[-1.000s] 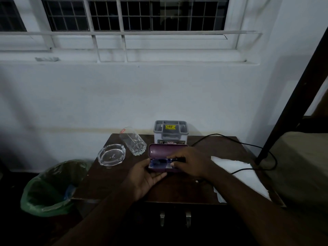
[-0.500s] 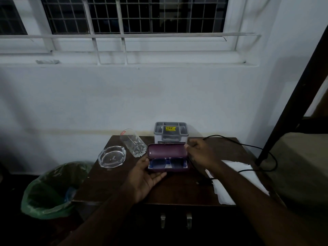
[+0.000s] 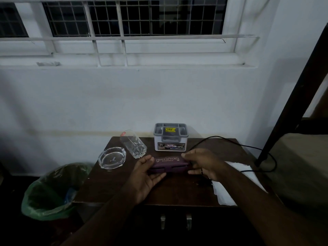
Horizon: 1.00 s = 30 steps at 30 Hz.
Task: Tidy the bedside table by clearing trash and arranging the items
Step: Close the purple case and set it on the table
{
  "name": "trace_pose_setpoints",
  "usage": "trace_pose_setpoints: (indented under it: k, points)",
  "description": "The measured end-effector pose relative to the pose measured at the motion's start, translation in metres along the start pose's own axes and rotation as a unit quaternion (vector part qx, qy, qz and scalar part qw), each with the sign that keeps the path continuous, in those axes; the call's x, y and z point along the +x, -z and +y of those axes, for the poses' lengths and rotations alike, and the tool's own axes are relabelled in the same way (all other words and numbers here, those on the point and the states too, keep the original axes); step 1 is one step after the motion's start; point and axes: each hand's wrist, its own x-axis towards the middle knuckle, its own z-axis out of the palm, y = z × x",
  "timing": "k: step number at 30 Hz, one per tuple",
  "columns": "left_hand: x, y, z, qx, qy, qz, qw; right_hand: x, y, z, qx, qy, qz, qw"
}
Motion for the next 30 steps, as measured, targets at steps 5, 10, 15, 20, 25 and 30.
trace_pose_setpoints:
  k: [5,10,15,20,25,30]
  points:
    - [0.001,-0.002,-0.001,0.002,-0.004,0.012,1.000,0.005,-0.001,0.005,0.037,0.009,0.003,0.999]
    - [0.001,-0.003,0.000,0.028,-0.007,0.033,0.999,0.006,-0.001,0.005,0.043,0.009,0.001,0.999]
    - [0.000,-0.002,0.000,0.029,-0.006,0.031,0.999,0.005,-0.002,0.005,0.043,0.008,0.004,0.999]
    - [-0.004,-0.005,0.002,0.037,-0.005,0.020,0.999,0.000,0.001,0.001,0.039,-0.016,-0.020,0.999]
    - [-0.011,-0.023,0.004,0.109,-0.026,0.010,0.994,-0.021,0.014,-0.014,-0.021,-0.062,-0.139,0.988]
    - [-0.016,-0.061,-0.002,0.215,-0.064,-0.016,0.974,-0.041,0.015,-0.020,-0.181,-0.005,-0.152,0.972]
